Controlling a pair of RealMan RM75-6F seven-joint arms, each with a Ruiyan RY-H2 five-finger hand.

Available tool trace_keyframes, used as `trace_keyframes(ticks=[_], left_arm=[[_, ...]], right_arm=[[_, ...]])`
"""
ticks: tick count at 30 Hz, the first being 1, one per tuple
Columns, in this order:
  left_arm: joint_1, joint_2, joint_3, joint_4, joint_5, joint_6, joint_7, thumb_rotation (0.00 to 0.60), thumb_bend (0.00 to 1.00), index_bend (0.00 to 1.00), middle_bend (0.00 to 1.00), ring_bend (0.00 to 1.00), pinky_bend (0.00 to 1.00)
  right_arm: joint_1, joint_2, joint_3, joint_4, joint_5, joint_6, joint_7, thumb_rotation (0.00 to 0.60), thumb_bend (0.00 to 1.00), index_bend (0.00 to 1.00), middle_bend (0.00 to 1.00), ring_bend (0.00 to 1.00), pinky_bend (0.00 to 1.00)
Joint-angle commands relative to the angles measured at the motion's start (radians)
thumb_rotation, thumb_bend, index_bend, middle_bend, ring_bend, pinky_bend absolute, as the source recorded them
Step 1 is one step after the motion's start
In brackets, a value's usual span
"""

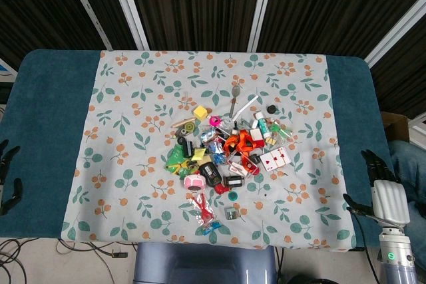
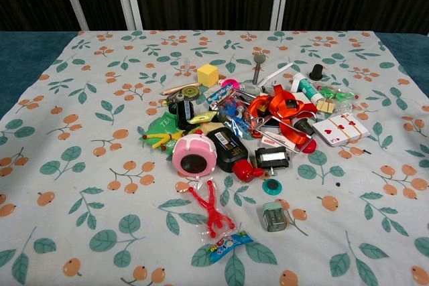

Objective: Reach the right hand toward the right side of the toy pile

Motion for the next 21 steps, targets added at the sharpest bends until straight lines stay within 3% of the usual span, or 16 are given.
trace_keyframes(ticks=[1, 21], left_arm=[[0.0, 0.0, 0.0, 0.0, 0.0, -0.001, 0.001, 0.6, 0.59, 0.11, 0.0, 0.04, 0.07], [0.0, 0.002, 0.0, -0.004, 0.0, -0.001, -0.005, 0.6, 0.59, 0.11, 0.0, 0.04, 0.07]], right_arm=[[0.0, 0.0, 0.0, 0.0, 0.0, 0.0, 0.0, 0.6, 0.23, 0.0, 0.09, 0.11, 0.24], [0.003, 0.001, -0.007, -0.001, 0.0, -0.016, 0.008, 0.6, 0.23, 0.0, 0.09, 0.11, 0.24]])
